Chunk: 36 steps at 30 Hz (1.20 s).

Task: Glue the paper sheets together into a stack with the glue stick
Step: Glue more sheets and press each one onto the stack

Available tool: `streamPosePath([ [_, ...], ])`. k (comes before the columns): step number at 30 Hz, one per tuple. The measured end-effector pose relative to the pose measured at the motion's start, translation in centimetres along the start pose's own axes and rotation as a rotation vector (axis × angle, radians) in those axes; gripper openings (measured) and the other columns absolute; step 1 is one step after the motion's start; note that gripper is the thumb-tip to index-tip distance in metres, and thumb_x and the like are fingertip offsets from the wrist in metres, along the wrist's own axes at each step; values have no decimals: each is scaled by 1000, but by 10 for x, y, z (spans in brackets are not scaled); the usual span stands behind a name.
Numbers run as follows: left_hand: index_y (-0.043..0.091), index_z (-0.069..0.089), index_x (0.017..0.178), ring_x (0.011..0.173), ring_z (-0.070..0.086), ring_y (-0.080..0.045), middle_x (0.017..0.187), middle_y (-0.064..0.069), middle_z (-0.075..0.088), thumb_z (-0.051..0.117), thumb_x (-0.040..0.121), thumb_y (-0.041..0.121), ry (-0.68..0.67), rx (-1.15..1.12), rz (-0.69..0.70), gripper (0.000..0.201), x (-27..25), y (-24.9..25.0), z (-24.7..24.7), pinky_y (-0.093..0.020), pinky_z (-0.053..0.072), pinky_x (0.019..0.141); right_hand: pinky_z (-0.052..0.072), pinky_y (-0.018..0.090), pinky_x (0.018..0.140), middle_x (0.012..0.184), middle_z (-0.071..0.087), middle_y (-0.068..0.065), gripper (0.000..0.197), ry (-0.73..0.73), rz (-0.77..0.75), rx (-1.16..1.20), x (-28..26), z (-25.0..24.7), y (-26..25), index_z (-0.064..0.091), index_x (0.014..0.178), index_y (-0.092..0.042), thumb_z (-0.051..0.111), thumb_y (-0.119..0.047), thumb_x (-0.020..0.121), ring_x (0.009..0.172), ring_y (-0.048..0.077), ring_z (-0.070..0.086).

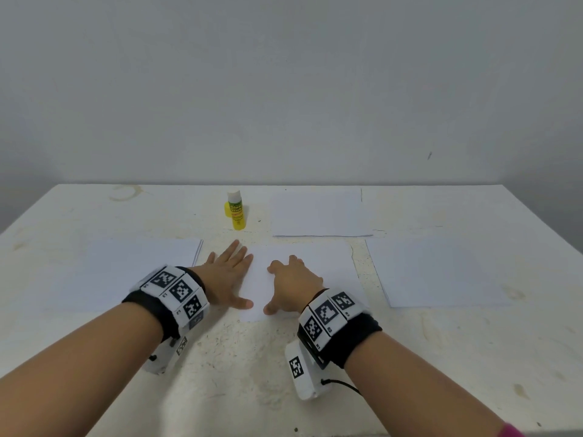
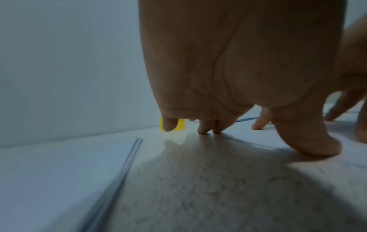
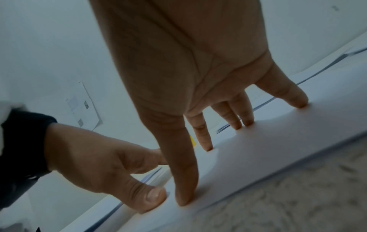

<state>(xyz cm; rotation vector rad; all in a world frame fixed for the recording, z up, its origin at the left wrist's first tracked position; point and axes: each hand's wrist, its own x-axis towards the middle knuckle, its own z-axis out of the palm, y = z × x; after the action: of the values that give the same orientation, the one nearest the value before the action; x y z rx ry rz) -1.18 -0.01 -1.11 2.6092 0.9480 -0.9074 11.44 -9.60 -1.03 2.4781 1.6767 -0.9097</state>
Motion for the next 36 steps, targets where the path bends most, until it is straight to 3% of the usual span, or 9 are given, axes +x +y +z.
streamPosePath([
  [7,3,-20,148,147,-15,-19,157,-9,-24,47,87,65,-6,37,-4,110,-2,0,-3,-44,4,120,25,58,109,147,25,15,90,20,32,-272,5,-1,-17,22,145,-14,75,-40,77,138,32,22],
  [10,4,-16,150,148,-13,-20,158,-11,-21,48,85,66,8,70,-1,111,-1,1,-4,-45,9,120,6,56,117,160,1,8,101,-66,-157,-286,10,-5,-25,-3,152,-10,71,-18,83,148,24,1],
  [12,4,-15,150,148,-12,-20,158,-11,-21,49,85,66,8,78,-2,110,-2,1,-5,-45,11,119,2,52,118,161,-1,4,104,-127,-236,-243,10,-11,-22,-10,152,-15,68,-13,84,148,20,7],
  [18,1,-18,148,148,-12,-20,157,-11,-22,47,84,69,-15,102,-27,114,-2,2,-6,-46,11,120,-4,51,117,161,-8,-2,108,-126,-137,-217,8,-29,41,-4,154,-23,68,-54,80,148,15,2],
  [22,1,-20,147,147,-13,-20,157,-11,-24,40,78,75,-32,114,-20,118,-3,2,-6,-46,11,119,1,45,120,161,-2,-5,111,-101,-8,-161,-4,-46,89,-4,154,-21,66,-62,77,147,20,15],
  [27,1,-20,147,147,-13,-20,157,-11,-24,19,43,87,-54,128,-16,141,-5,3,-9,-46,10,119,16,44,118,156,26,4,103,-70,52,-164,-7,-55,94,7,153,-19,63,-63,79,141,26,29],
  [29,1,-20,147,148,-12,-19,157,-11,-24,23,57,87,-49,126,-28,132,-4,3,-8,-46,11,119,17,47,117,146,42,7,96,-60,85,-227,-4,-56,83,21,149,-13,61,-66,79,134,27,39],
  [32,1,-19,148,148,-12,-19,157,-10,-24,44,83,71,-32,112,-35,114,0,3,-6,-46,11,119,11,56,116,129,55,9,77,-53,73,-332,0,-53,57,52,122,-5,51,-70,81,121,27,50],
  [36,0,-18,148,148,-12,-20,157,-11,-23,49,84,67,-24,109,-45,114,0,4,-6,-46,12,119,7,53,116,150,34,13,99,9,-29,-320,12,-26,9,30,144,-3,55,-73,77,139,27,30],
])
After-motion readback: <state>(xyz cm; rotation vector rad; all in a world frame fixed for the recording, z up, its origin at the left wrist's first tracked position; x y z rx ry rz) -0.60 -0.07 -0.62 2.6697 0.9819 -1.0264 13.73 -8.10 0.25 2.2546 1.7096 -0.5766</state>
